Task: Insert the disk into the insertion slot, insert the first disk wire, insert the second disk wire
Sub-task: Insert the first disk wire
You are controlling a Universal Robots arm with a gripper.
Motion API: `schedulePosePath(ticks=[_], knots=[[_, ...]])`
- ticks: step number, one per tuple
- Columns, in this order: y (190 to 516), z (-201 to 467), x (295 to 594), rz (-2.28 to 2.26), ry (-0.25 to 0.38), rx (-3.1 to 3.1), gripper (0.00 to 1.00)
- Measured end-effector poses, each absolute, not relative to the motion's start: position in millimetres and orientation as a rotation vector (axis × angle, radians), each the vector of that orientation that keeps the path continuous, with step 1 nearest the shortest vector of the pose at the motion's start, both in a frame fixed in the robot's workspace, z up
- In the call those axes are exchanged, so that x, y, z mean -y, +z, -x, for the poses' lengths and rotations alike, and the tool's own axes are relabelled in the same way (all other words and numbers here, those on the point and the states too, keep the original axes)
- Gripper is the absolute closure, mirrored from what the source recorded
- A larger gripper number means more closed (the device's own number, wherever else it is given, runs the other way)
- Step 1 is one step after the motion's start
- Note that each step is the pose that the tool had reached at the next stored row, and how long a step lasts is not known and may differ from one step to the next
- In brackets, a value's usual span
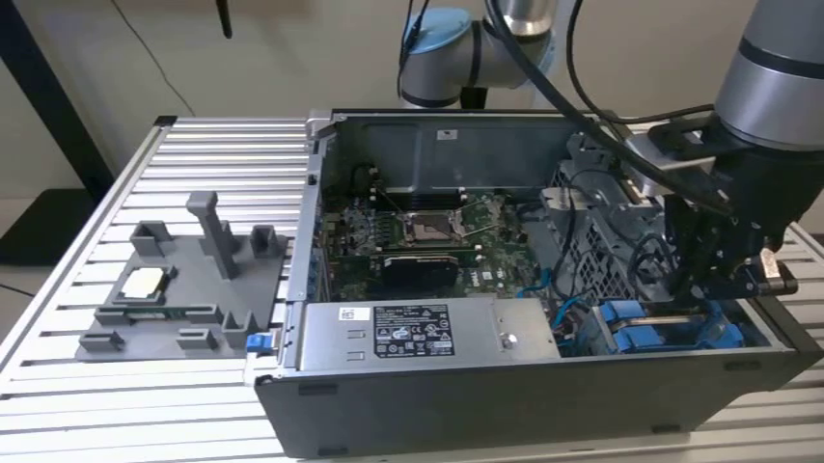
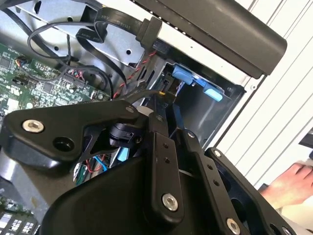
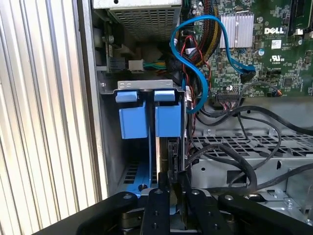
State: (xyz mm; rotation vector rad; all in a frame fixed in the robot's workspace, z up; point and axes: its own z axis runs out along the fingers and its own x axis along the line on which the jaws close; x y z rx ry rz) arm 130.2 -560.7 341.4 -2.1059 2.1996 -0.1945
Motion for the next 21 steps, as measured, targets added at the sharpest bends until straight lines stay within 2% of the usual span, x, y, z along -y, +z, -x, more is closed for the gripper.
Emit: schedulePosePath(ticks=[8,21], knots=[[341.2,-128.8,558.5,2.104,-0.2,-2.196,0.81],[337.6,-120.3,556.4,2.09,-0.254,-2.181,0.81]])
